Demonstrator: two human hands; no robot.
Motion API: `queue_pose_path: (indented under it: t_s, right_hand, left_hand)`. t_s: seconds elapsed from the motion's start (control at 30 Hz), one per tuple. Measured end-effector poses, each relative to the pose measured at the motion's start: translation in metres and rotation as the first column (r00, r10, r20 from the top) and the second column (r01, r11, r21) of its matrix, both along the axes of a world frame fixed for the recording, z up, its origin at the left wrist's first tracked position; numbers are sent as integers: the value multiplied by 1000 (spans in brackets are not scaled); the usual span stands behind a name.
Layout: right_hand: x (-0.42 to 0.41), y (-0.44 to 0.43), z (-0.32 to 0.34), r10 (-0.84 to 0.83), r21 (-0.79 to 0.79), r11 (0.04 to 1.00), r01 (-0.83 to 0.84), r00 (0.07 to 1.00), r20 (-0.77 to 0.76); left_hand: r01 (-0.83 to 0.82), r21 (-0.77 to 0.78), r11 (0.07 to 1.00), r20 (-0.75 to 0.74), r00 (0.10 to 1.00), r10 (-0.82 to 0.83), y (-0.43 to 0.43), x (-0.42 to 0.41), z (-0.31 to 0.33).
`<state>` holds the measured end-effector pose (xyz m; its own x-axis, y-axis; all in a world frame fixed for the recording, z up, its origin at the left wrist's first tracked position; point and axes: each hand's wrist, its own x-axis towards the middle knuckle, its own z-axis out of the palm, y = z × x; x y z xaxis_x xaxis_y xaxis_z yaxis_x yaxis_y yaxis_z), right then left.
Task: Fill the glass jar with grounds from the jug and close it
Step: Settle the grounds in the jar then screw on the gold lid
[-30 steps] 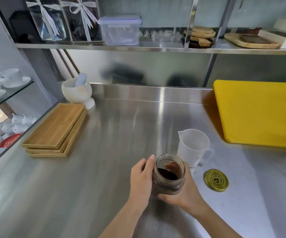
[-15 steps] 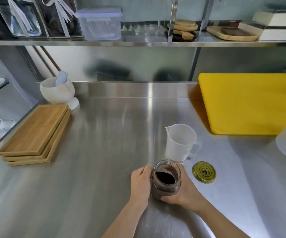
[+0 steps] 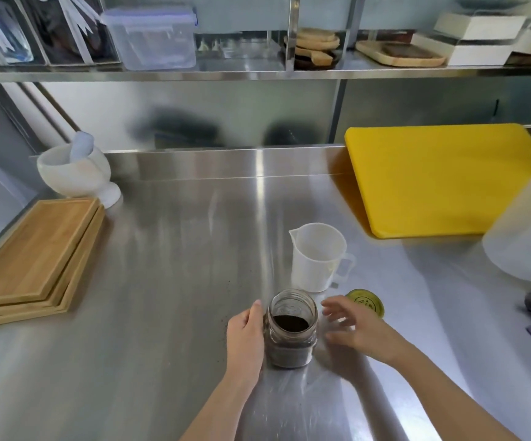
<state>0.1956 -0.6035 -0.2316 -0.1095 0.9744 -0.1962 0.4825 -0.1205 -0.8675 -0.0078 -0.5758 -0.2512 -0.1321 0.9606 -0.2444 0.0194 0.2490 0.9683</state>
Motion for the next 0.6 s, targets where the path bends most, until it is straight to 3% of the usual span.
queue_pose_path:
  t_s: [0.1, 0.2, 0.33, 0.43, 0.6]
  right_hand:
    - [13, 3, -5, -268, 199, 951, 238, 953, 144]
    - [23, 9, -16, -447, 284, 888, 362, 825, 345]
    - [27, 12, -29, -408, 172, 909, 378, 731, 546]
    - [29, 12, -37, -346, 107, 931, 348, 755, 557]
    - [29, 13, -40, -388, 156, 918, 365, 740, 549]
  left_hand:
    - [26, 10, 1000, -14, 1000, -26, -1, -2, -1]
    - [38, 14, 999, -33, 999, -38, 0, -2, -1]
    - [68, 24, 997, -69, 995, -66, 1, -4, -2]
    - [86, 29, 996, -85, 993, -84, 1, -5, -3]
    - [97, 31, 995, -79, 992, -95, 0, -7, -3]
